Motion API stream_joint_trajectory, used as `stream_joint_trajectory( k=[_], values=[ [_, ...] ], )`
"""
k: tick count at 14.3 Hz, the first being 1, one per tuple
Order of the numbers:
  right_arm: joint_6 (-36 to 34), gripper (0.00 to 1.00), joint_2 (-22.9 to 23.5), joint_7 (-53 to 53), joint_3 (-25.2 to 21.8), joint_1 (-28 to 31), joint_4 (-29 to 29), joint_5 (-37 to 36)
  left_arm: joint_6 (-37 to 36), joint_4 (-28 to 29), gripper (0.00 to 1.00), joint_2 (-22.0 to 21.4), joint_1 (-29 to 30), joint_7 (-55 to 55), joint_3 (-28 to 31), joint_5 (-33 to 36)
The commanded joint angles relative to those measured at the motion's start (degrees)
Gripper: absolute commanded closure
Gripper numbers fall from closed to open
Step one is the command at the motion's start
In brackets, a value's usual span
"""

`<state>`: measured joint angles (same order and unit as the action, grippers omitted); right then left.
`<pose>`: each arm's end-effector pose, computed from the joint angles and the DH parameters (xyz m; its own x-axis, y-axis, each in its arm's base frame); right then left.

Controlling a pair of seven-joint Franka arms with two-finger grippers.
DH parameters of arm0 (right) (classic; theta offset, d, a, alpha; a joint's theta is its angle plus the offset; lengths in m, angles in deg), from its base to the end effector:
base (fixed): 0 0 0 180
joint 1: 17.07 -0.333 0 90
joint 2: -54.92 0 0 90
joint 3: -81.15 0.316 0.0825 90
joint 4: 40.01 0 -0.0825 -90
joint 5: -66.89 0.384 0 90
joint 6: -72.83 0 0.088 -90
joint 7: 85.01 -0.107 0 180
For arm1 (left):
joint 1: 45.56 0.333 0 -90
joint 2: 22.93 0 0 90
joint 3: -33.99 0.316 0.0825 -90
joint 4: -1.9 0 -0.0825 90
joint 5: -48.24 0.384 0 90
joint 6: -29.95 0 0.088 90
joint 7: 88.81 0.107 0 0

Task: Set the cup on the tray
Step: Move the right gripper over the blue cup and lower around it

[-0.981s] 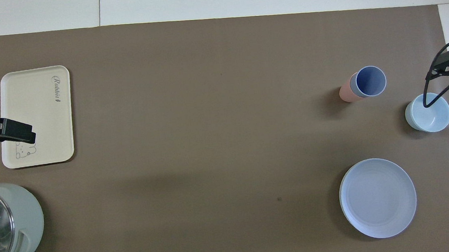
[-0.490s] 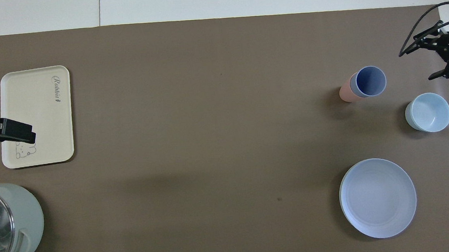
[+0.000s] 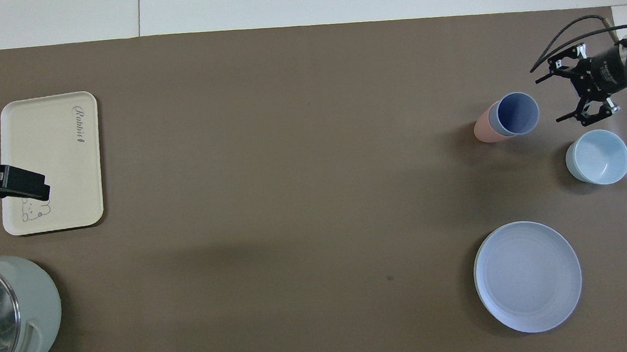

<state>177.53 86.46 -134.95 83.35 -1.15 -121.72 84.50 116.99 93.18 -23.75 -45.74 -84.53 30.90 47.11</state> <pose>0.6786 -0.1452 0.3687 0.3385 -0.8809 -0.3309 -0.9396 -0.3354 -0.0681 0.5431 -0.0334 0.6175 0.9895 -0.1322 -0.0581 -0.1311 -0.9911 0.0233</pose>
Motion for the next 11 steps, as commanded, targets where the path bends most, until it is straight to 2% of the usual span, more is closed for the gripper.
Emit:
stream_joint_trajectory(
  k=[1,5,11],
  values=[
    [-1.16,0.06,2.56,-0.86,0.61,0.96,1.99,2.77,-0.2,1.63,0.0,-1.65,0.79,-0.32,-0.35,-0.28],
    [-1.51,0.03,5.72,-0.94,0.7,0.79,1.99,9.36,-0.2,1.63,0.0,-1.65,0.79,-0.32,-0.43,-0.28],
    [-0.9,0.04,3.71,-0.51,0.88,0.52,-4.42,15.16,-0.2,1.63,0.0,-1.65,0.79,-0.32,-0.34,-0.28]
  ],
)
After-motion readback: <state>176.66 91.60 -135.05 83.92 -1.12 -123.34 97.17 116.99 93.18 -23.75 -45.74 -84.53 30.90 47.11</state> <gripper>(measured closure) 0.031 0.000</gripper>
